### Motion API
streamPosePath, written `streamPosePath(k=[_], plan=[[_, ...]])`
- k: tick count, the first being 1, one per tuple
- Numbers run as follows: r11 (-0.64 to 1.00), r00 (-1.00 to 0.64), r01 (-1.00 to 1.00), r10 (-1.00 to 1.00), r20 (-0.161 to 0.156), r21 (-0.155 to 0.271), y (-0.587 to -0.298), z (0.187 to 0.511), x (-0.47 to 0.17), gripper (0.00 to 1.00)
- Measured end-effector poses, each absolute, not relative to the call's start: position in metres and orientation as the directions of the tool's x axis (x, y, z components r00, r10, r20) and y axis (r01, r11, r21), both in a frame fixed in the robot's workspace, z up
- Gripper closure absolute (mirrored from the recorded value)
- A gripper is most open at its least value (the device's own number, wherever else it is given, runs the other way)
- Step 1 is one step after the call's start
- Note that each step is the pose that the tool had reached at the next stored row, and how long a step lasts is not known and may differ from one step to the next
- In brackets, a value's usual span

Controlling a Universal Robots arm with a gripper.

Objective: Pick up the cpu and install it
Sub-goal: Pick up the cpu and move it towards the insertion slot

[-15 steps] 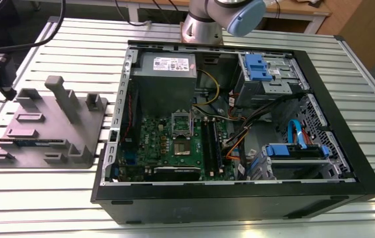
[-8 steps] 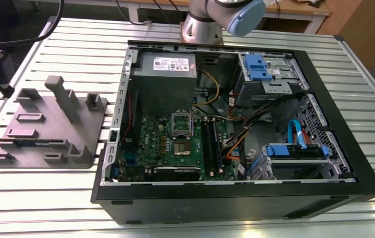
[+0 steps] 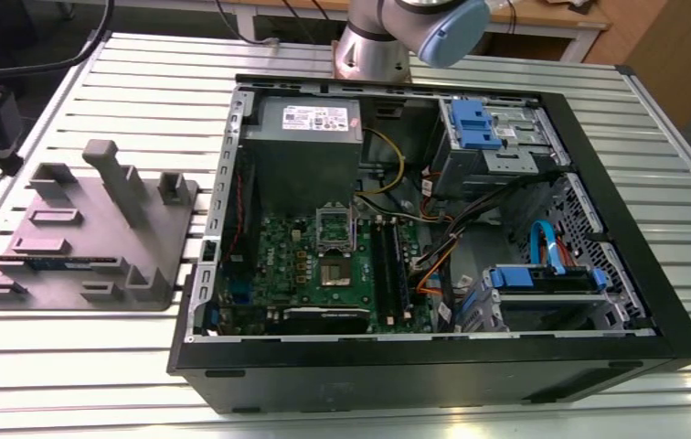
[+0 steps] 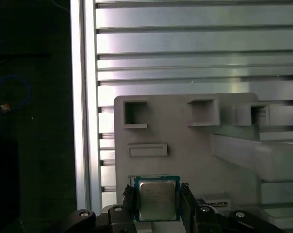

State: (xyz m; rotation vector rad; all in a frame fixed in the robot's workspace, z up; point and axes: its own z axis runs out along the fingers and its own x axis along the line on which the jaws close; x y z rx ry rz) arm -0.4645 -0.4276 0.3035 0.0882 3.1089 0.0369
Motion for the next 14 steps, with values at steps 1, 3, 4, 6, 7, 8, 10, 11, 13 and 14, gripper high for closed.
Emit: streamPosePath(k=[1, 3, 4, 6, 7, 8, 10, 11, 13, 14], plan=[[0.998, -0.998, 0.056, 0.057, -0.03, 0.025, -0.428, 0.306, -0.465, 0.53], [0.998, -0.998, 0.056, 0.057, -0.03, 0.025, -0.428, 0.309, -0.465, 0.53], [0.998, -0.998, 0.056, 0.057, -0.03, 0.025, -0.428, 0.311, -0.465, 0.53], [0.998, -0.998, 0.056, 0.057, -0.031, 0.025, -0.428, 0.315, -0.465, 0.53], [0.998, -0.998, 0.056, 0.057, -0.03, 0.025, -0.428, 0.317, -0.465, 0.53], [0.998, -0.998, 0.056, 0.057, -0.03, 0.025, -0.428, 0.319, -0.465, 0.53], [0.998, -0.998, 0.056, 0.057, -0.03, 0.025, -0.428, 0.322, -0.465, 0.53], [0.998, -0.998, 0.056, 0.057, -0.03, 0.025, -0.428, 0.323, -0.465, 0.53], [0.998, -0.998, 0.056, 0.057, -0.03, 0.025, -0.428, 0.325, -0.465, 0.53], [0.998, -0.998, 0.056, 0.057, -0.031, 0.025, -0.428, 0.326, -0.465, 0.53]])
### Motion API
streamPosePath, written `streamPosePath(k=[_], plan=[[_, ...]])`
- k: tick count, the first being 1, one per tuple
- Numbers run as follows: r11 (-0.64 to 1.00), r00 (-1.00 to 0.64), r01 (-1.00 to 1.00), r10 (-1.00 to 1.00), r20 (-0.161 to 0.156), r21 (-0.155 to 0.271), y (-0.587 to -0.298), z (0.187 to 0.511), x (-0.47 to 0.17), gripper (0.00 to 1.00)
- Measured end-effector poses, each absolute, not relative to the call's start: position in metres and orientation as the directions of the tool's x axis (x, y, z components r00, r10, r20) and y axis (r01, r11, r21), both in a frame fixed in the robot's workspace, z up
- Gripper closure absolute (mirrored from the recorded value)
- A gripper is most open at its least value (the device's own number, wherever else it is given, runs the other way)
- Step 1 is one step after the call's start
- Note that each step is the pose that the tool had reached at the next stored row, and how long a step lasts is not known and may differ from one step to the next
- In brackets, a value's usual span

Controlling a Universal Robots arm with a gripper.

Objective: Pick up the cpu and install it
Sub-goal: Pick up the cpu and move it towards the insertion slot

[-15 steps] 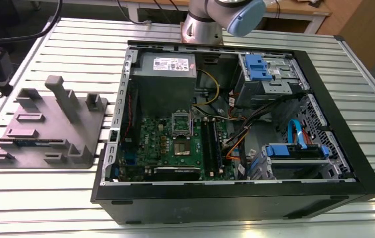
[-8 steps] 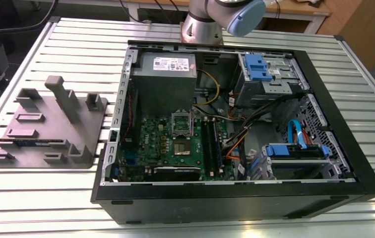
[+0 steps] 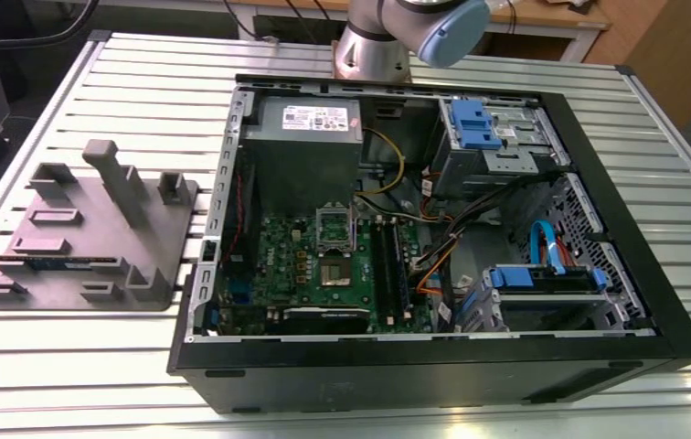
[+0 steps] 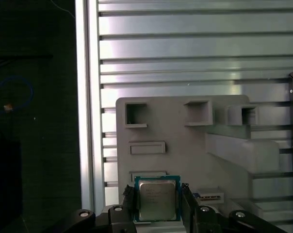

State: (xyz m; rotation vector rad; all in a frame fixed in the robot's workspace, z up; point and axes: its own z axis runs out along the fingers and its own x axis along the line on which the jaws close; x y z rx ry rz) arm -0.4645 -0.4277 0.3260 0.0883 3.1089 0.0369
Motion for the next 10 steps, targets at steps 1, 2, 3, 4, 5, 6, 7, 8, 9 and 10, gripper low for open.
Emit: streamPosePath(k=[1, 2, 3, 4, 5, 6, 7, 8, 9, 10], plan=[[0.998, -0.998, 0.056, 0.057, -0.031, 0.025, -0.4277, 0.3264, -0.4645, 0.53], [0.998, -0.998, 0.056, 0.057, -0.031, 0.025, -0.4276, 0.3266, -0.4645, 0.53], [0.998, -0.998, 0.056, 0.057, -0.03, 0.025, -0.4276, 0.328, -0.4645, 0.53], [0.998, -0.998, 0.056, 0.057, -0.03, 0.025, -0.4276, 0.3292, -0.4645, 0.53], [0.998, -0.998, 0.056, 0.057, -0.03, 0.025, -0.4276, 0.3293, -0.4645, 0.53], [0.998, -0.998, 0.056, 0.057, -0.03, 0.025, -0.4276, 0.3295, -0.4645, 0.53], [0.998, -0.998, 0.056, 0.057, -0.03, 0.024, -0.4276, 0.3298, -0.4645, 0.53], [0.998, -0.998, 0.056, 0.057, -0.03, 0.024, -0.4276, 0.3301, -0.4646, 0.53], [0.998, -0.998, 0.056, 0.057, -0.03, 0.024, -0.4277, 0.3304, -0.4646, 0.53], [0.998, -0.998, 0.056, 0.057, -0.03, 0.025, -0.4276, 0.3308, -0.4645, 0.53]])
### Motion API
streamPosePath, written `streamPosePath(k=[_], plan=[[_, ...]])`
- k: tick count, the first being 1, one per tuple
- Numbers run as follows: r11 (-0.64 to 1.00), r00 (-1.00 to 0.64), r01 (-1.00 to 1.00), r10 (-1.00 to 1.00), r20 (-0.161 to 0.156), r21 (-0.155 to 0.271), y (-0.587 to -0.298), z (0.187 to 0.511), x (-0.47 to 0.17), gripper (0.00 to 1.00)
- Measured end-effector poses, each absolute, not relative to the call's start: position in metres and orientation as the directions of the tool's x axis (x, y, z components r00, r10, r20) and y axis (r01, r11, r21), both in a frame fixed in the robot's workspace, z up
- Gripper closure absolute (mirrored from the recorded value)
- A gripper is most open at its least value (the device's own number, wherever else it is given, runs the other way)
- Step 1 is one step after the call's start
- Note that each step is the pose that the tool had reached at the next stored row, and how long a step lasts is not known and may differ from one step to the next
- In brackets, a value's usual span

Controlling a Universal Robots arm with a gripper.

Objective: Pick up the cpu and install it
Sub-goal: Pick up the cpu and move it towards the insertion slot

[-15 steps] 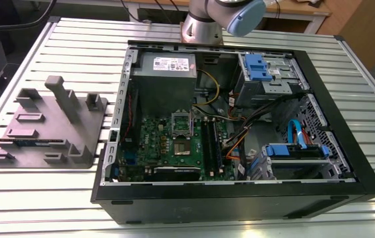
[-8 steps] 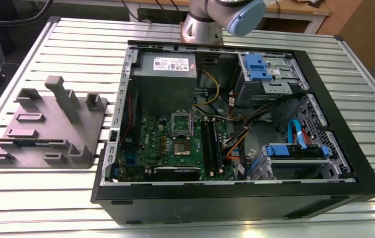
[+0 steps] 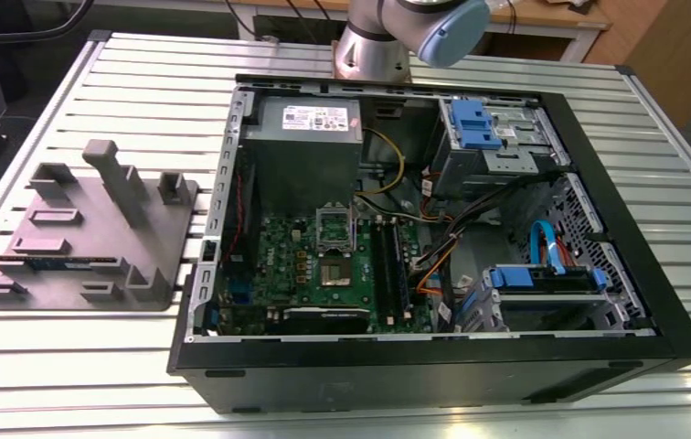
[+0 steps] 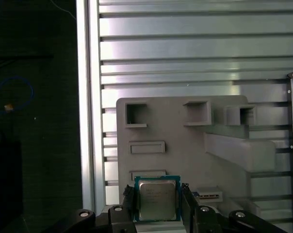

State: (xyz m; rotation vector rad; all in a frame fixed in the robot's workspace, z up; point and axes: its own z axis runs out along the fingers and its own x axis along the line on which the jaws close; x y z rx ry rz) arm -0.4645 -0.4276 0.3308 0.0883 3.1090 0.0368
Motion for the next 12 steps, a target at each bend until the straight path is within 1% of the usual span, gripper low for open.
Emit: streamPosePath(k=[12], plan=[[0.998, -0.998, 0.056, 0.057, -0.031, 0.025, -0.4276, 0.3365, -0.4645, 0.53]])
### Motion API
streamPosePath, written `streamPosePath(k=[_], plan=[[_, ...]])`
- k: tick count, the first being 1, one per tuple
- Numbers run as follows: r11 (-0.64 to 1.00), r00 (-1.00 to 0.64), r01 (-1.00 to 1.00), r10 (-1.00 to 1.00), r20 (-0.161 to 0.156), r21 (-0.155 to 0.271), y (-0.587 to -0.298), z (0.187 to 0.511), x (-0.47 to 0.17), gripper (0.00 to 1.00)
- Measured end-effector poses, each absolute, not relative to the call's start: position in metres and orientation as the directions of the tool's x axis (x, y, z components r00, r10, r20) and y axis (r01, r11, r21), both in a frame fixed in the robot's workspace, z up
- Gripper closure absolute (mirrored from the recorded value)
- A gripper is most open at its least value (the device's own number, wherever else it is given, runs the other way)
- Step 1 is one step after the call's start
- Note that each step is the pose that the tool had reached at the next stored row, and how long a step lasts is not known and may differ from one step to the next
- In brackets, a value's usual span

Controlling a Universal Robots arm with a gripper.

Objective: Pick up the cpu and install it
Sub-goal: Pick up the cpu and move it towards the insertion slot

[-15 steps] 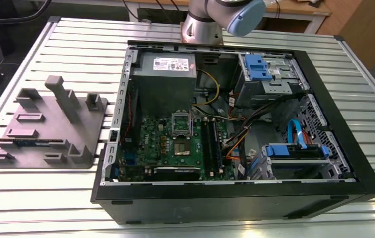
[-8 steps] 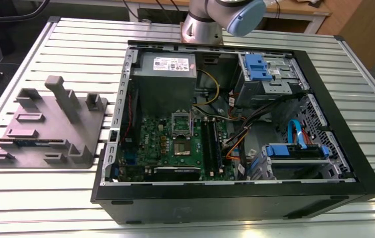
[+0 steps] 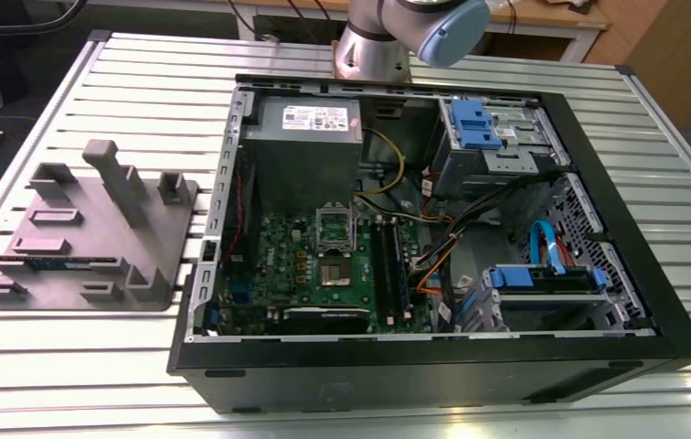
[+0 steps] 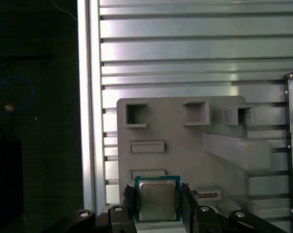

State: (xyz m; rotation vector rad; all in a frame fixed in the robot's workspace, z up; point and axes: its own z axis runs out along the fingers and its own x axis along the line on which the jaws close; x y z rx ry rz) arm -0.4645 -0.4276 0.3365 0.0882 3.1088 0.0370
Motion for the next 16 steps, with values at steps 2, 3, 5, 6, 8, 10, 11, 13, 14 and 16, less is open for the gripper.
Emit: streamPosePath(k=[2, 3, 5, 6, 8, 10, 11, 13, 14, 16], plan=[[0.998, -0.998, 0.056, 0.057, -0.031, 0.025, -0.4276, 0.3366, -0.4645, 0.53], [0.998, -0.998, 0.056, 0.057, -0.031, 0.025, -0.4276, 0.3368, -0.4645, 0.53], [0.998, -0.998, 0.056, 0.057, -0.03, 0.025, -0.4276, 0.3371, -0.4645, 0.53], [0.998, -0.998, 0.056, 0.057, -0.031, 0.025, -0.4276, 0.3373, -0.4645, 0.53], [0.998, -0.998, 0.056, 0.057, -0.03, 0.024, -0.4277, 0.338, -0.4646, 0.53], [0.998, -0.998, 0.056, 0.057, -0.03, 0.024, -0.4277, 0.3389, -0.4645, 0.53], [0.998, -0.998, 0.056, 0.057, -0.03, 0.024, -0.4276, 0.3395, -0.4645, 0.53], [0.998, -0.998, 0.056, 0.057, -0.03, 0.025, -0.4276, 0.3407, -0.4645, 0.53], [0.998, -0.998, 0.056, 0.057, -0.03, 0.025, -0.4276, 0.3413, -0.4645, 0.53], [0.998, -0.998, 0.056, 0.057, -0.03, 0.025, -0.4276, 0.3424, -0.4645, 0.53]])
